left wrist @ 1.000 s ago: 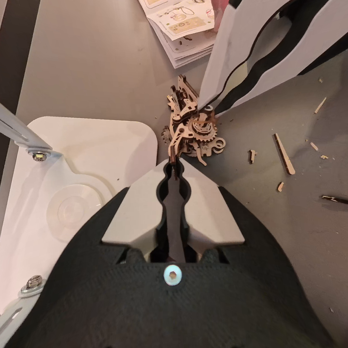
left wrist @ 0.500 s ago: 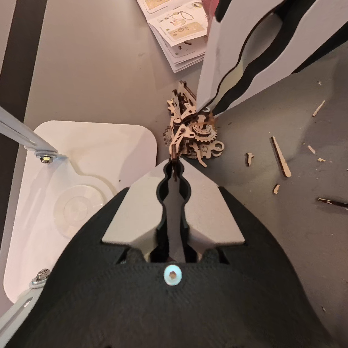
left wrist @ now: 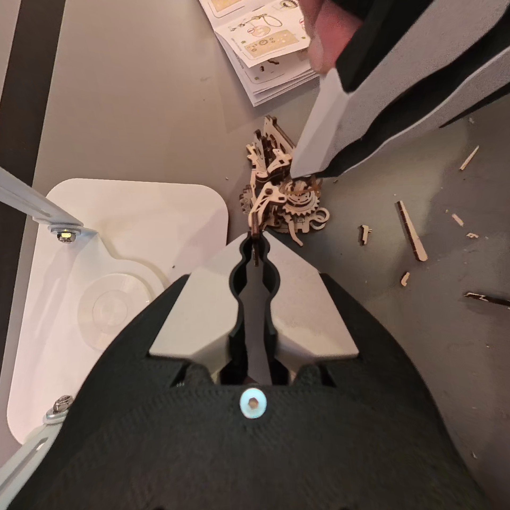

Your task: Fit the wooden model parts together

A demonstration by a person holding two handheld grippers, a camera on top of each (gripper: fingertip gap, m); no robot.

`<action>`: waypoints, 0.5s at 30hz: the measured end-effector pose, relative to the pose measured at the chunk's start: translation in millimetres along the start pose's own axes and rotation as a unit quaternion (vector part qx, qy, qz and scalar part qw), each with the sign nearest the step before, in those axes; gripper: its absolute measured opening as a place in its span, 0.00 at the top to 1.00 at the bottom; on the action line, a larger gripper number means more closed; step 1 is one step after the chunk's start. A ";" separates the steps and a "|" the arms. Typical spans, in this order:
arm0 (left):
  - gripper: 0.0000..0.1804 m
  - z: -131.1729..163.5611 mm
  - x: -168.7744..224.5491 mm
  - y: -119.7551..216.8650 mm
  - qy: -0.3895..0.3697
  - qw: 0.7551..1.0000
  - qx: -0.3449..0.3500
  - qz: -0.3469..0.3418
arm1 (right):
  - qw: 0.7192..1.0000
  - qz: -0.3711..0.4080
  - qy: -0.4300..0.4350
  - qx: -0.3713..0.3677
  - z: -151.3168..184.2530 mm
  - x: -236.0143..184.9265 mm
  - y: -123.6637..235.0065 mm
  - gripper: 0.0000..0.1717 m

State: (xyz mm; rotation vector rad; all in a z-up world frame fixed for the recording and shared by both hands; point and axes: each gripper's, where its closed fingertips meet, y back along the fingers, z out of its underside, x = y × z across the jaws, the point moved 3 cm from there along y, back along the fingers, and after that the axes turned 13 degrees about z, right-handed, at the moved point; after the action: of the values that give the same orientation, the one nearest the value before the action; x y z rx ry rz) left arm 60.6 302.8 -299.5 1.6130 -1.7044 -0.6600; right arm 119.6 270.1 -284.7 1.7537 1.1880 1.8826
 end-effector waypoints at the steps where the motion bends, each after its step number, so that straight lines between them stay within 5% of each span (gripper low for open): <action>1: 1.00 0.3 -0.3 -0.4 -0.001 1.000 -0.002 -0.002 | 1.000 0.003 0.014 -0.008 0.5 0.2 -0.9 0.94; 15: 1.00 4.2 -3.6 -1.5 0.008 1.000 0.002 0.004 | 0.993 0.012 0.116 -0.029 -2.6 1.6 -4.5 0.94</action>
State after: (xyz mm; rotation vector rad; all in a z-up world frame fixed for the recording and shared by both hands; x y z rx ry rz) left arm 58.3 305.9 -303.8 1.6096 -1.7003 -0.6393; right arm 115.5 273.0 -286.6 1.5579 1.1798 2.1605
